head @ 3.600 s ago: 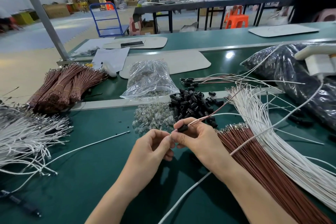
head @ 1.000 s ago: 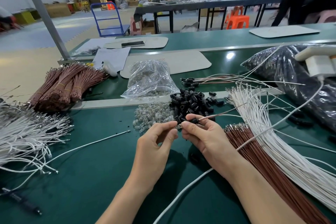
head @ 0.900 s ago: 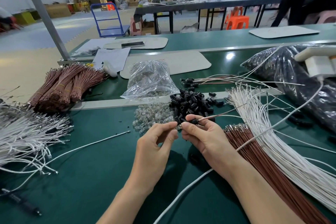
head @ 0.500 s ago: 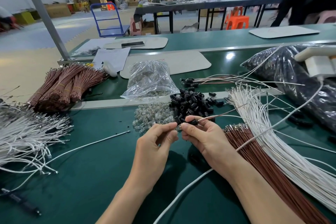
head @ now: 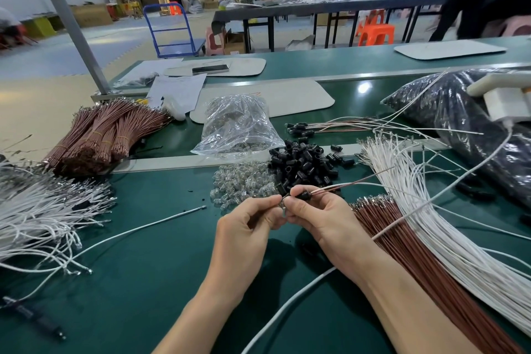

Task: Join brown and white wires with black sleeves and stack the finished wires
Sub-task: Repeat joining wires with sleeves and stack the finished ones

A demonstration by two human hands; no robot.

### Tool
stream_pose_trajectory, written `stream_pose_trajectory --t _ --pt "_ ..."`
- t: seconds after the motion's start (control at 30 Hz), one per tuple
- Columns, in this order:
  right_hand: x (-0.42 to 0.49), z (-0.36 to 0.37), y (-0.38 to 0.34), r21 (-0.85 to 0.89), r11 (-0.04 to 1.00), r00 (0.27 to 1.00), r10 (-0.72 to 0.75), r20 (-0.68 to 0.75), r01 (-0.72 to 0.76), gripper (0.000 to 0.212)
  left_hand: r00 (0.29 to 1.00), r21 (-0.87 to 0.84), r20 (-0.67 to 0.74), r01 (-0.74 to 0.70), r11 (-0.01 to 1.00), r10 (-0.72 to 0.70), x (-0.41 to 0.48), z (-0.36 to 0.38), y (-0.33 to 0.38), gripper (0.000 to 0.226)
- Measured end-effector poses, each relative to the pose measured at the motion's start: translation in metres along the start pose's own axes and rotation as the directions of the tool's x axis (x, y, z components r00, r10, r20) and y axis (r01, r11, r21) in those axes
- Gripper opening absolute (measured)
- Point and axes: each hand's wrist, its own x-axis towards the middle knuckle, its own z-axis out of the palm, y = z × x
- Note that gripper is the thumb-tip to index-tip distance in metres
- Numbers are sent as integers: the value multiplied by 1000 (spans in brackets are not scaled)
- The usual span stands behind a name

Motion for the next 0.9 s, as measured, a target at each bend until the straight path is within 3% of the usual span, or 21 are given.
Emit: stream_pose_trajectory --t 0.17,0.5,0.67,0.9 --pt "1 2 0 49 999 1000 18 -13 -18 17 999 17 -7 -39 999 39 0 1 -1 26" --pt "2 0 -2 102 992 998 70 3 -70 13 958 389 115 -285 876 261 1 -5 -5 23" --pt "3 -1 -1 99 991 996 85 12 -86 24 946 435 119 -322 841 300 0 -6 -7 21" --pt "3 1 -1 64 995 997 73 31 -75 24 945 414 82 -321 852 316 0 -5 -3 16"
